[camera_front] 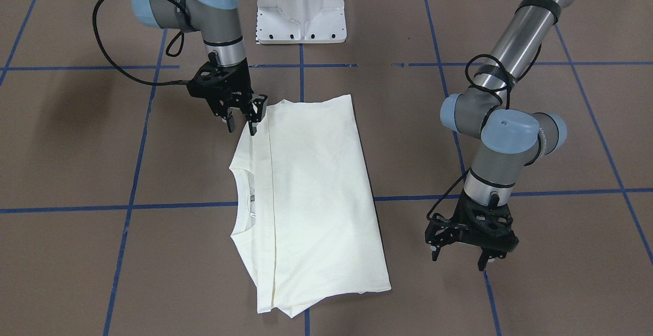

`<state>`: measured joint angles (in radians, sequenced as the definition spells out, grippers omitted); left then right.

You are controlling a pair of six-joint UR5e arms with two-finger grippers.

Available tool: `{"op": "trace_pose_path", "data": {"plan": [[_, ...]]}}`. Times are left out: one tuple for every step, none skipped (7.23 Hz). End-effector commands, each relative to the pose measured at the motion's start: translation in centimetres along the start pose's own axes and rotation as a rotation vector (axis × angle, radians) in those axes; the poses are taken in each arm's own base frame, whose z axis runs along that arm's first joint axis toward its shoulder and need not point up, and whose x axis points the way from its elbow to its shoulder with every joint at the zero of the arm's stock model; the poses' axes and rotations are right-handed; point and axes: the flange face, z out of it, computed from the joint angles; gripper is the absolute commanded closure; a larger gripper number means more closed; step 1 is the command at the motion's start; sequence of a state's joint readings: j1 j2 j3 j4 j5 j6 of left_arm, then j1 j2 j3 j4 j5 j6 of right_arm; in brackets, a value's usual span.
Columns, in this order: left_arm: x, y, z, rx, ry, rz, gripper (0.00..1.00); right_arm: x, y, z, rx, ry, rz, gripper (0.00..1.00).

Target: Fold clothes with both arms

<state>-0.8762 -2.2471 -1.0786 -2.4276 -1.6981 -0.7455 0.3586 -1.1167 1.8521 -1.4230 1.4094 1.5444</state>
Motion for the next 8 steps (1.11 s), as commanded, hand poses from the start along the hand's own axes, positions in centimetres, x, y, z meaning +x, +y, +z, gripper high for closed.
{"op": "trace_pose_path", "data": {"plan": [[0.0,0.0,-0.1,0.001,0.002,0.0,0.0,-0.6,6.8,-0.6,-0.01,0.031,-0.326,0.0],[0.0,0.0,-0.1,0.001,0.002,-0.001,0.0,-0.9,9.0,-0.6,0.014,0.039,-0.454,0.23],[0.1,0.0,-0.1,0.003,0.003,-0.003,0.0,-0.9,9.5,-0.4,0.012,0.044,-0.557,0.37],[-0.1,0.3,-0.2,0.001,0.005,-0.002,0.0,-0.8,9.3,-0.2,0.027,0.053,-0.655,0.49],[-0.3,0.8,-0.4,-0.009,0.015,-0.002,0.0,-1.0,9.4,-0.1,0.038,0.056,-0.673,0.58],[-0.3,0.9,-0.5,-0.011,0.019,0.0,0.0,-1.1,9.1,-0.1,0.065,0.064,-0.731,0.6],[-0.3,0.9,-0.5,-0.012,0.02,0.0,0.0,-0.9,9.1,0.1,0.065,0.07,-0.756,0.61],[-0.3,0.9,-0.5,-0.011,0.019,-0.002,0.0,-1.0,9.2,0.1,0.065,0.065,-0.756,0.61]]}}
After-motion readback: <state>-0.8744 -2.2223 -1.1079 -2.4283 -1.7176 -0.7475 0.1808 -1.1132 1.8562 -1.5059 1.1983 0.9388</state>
